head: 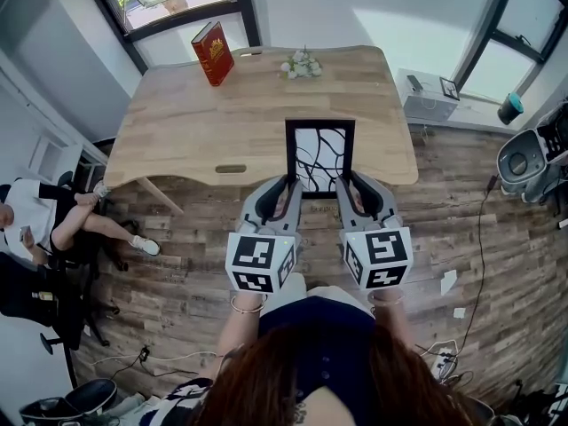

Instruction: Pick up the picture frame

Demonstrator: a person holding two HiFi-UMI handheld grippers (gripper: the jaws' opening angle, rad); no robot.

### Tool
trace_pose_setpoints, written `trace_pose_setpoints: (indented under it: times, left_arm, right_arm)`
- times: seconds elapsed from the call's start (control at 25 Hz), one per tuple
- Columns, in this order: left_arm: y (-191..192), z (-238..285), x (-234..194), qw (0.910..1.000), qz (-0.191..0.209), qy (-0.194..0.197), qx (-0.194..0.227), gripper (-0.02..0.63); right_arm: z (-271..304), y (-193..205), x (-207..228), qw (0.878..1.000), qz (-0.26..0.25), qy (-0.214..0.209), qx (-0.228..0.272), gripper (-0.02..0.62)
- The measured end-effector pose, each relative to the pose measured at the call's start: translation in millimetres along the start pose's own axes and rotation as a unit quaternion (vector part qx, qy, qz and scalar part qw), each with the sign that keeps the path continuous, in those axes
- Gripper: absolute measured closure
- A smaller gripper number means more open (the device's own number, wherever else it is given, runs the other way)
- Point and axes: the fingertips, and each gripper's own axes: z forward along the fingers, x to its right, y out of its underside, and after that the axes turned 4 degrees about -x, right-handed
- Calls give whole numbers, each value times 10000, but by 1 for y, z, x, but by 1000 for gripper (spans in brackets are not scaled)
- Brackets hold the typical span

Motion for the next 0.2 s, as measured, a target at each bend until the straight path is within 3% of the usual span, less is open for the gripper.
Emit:
trace_pose_setpoints:
  times: [0.2]
  left_arm:
    - [1,2,-4,10000,-5,0,-15,517]
  right_arm:
    - [4,1,-1,10000,1,-2,-33,512]
